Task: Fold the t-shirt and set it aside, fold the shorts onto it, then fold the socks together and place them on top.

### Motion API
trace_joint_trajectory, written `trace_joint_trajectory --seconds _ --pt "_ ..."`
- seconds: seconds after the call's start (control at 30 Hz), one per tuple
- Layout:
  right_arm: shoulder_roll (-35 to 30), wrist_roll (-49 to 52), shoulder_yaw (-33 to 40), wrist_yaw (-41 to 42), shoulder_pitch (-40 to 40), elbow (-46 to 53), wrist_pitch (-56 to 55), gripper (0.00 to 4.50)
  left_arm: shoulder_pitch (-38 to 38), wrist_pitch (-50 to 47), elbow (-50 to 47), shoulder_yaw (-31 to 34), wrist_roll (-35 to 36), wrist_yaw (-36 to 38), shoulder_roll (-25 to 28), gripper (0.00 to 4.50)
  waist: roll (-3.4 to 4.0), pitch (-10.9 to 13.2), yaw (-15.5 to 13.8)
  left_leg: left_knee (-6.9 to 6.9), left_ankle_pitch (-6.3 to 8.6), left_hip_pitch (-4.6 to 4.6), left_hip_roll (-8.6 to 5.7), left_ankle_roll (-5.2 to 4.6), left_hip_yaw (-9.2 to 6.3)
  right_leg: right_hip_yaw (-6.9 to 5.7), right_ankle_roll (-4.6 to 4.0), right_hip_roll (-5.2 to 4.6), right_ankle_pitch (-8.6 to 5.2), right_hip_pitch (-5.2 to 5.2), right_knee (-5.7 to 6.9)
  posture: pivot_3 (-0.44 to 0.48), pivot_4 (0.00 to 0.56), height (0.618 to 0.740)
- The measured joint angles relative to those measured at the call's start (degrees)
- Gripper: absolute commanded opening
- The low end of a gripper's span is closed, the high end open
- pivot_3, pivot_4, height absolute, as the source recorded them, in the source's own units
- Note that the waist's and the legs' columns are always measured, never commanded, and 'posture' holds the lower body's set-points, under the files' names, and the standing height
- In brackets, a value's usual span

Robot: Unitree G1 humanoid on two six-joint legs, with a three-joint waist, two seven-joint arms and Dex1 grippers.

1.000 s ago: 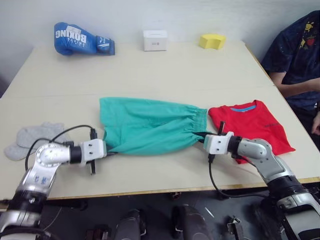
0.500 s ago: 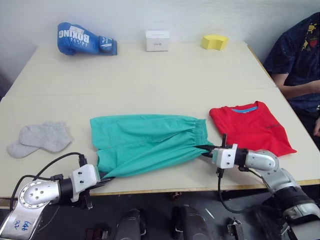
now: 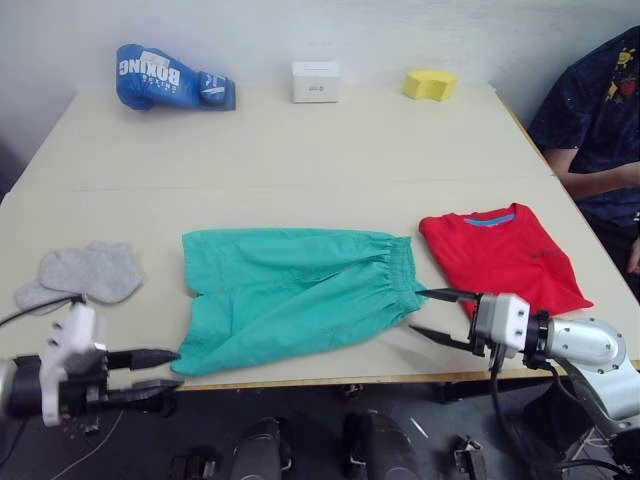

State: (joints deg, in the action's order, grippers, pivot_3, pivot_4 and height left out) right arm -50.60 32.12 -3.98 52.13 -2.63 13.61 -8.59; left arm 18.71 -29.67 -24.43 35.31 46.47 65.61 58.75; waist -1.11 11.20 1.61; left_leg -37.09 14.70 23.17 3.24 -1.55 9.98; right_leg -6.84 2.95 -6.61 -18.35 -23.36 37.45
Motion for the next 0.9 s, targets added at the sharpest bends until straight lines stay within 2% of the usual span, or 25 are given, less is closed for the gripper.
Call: trace_joint_trajectory --seconds 0.1,0.17,0.23,0.4,0.53,0.6,0.73,0.9 --pt "5.4 -0.2 -1.5 -4.2 -3.3 4.6 6.7 0.65 -11.2 2.6 0.1 -6.6 -1.6 -4.1 -3.3 0.10 0.03 -0.1 -0.1 0.07 0.02 0.04 0.00 0.09 0.02 -0.01 -0.01 0.03 0.09 -0.01 -0.06 0.000 0.150 0.740" --pt "10.0 -4.4 -4.6 -6.8 -4.7 4.0 8.7 0.01 -16.9 6.4 1.7 -13.3 -6.4 -6.6 -8.7 0.00 0.03 -0.1 -0.2 0.10 0.04 0.07 -0.03 0.19 0.07 -0.02 0.04 0.04 0.22 -0.02 -0.08 0.000 0.150 0.740" --pt "14.8 -10.6 -8.5 -9.0 -6.6 1.3 7.9 0.01 -21.8 11.0 5.4 -19.8 -12.4 -10.4 -14.7 0.00 -0.01 -0.1 -0.1 0.06 -0.10 0.18 -0.04 0.40 0.11 -0.03 0.06 0.09 0.23 -0.11 -0.07 0.000 0.150 0.740" --pt "27.3 -23.5 -13.6 -17.3 -9.1 -7.3 4.8 0.01 -29.1 21.1 16.5 -31.6 -29.1 -23.7 -29.1 0.00 -0.06 -0.1 0.2 -0.01 -0.26 0.26 -0.08 0.06 0.20 0.01 0.19 0.12 0.29 -0.18 -0.05 0.000 0.150 0.740" --pt "30.3 -30.8 -14.4 -22.7 -7.7 -8.7 2.7 0.01 -26.7 22.1 17.7 -36.5 -36.6 -30.1 -32.4 0.00 -0.12 -0.1 0.1 0.05 -0.25 0.15 -0.06 0.08 0.20 0.02 0.19 0.12 0.29 -0.13 -0.05 0.000 0.150 0.740" --pt "30.7 -32.9 -14.2 -24.7 -6.6 -10.7 1.7 0.01 -25.4 20.3 18.8 -36.9 -38.5 -33.0 -33.7 0.00 -0.12 -0.1 0.0 0.04 -0.16 0.17 -0.04 0.18 0.18 0.01 0.19 0.12 0.29 -0.13 -0.04 0.000 0.150 0.740" --pt "31.5 -34.4 -10.0 -29.9 -5.4 -14.4 -0.5 0.01 -24.4 18.1 17.9 -36.8 -40.5 -38.3 -35.2 0.00 -0.19 -0.5 0.0 0.04 0.02 0.00 -0.01 0.08 0.14 0.02 0.18 0.11 0.34 0.02 -0.02 0.000 0.150 0.740" --pt "29.0 -33.0 -5.5 -29.5 -5.1 -15.1 1.2 0.01 -22.9 17.8 17.2 -36.5 -41.5 -41.6 -36.1 0.00 -0.10 -1.0 -0.1 0.09 0.04 -0.09 0.00 0.07 0.12 0.04 0.15 0.10 0.33 0.08 -0.05 0.000 0.150 0.740"
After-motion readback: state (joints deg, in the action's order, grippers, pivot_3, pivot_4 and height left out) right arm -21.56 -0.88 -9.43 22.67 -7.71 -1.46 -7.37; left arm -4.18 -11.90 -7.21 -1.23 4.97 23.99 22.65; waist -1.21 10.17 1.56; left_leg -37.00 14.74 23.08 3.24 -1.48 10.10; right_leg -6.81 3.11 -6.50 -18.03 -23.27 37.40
